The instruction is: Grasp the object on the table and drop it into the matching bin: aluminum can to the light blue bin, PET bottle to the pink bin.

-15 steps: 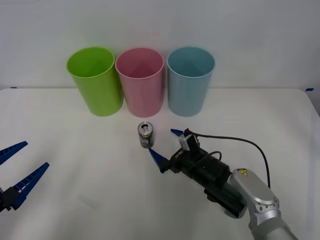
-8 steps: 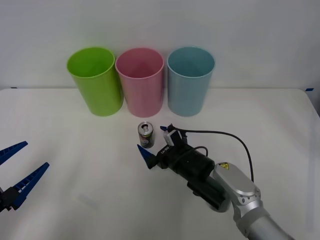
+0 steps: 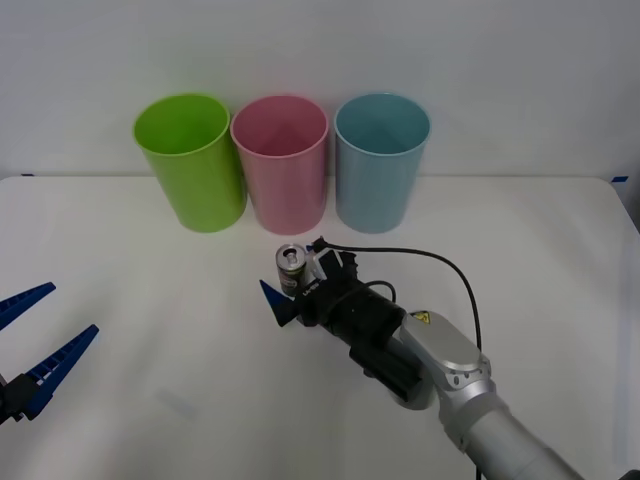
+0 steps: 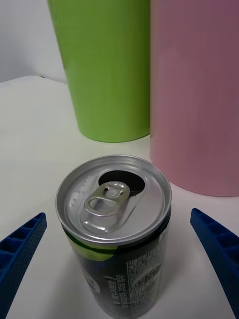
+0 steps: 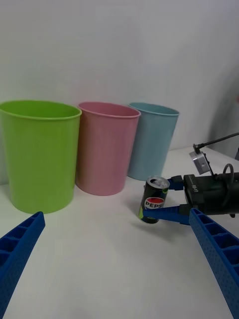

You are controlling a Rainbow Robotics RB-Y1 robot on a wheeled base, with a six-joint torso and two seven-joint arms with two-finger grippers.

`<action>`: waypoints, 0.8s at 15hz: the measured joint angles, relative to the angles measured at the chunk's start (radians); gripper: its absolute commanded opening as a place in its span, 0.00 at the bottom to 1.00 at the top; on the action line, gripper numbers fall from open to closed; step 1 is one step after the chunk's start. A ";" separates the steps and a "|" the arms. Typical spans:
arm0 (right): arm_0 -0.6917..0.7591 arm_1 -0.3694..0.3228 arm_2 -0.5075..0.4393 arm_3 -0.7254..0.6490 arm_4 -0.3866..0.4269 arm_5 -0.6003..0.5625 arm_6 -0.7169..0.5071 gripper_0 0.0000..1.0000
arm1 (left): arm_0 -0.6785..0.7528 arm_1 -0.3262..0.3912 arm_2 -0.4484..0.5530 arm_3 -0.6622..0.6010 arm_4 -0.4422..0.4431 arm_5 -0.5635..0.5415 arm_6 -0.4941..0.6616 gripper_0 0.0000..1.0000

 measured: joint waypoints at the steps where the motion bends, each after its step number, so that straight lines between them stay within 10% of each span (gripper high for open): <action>1: -0.001 0.000 0.001 0.000 0.001 0.002 0.000 1.00 | 0.000 0.000 0.000 0.000 0.000 0.000 0.000 1.00; 4: 0.000 0.000 0.001 0.000 0.000 0.007 0.000 1.00 | 0.000 0.000 0.000 0.000 0.000 0.000 0.000 1.00; 5: 0.000 0.000 0.001 0.000 0.000 0.009 0.000 0.80 | 0.000 0.000 0.000 0.000 0.000 0.000 0.000 1.00; 6: -0.001 0.000 0.001 0.000 0.001 0.009 0.000 0.30 | 0.000 0.000 0.000 0.000 0.000 0.000 0.000 1.00; 8: 0.000 0.000 0.001 0.000 0.000 0.012 0.000 0.00 | 0.000 0.000 0.000 0.000 0.000 0.000 0.000 1.00; 12: 0.000 0.000 0.001 0.000 0.000 0.013 0.000 0.00 | 0.000 0.000 0.000 0.000 0.000 0.000 0.000 1.00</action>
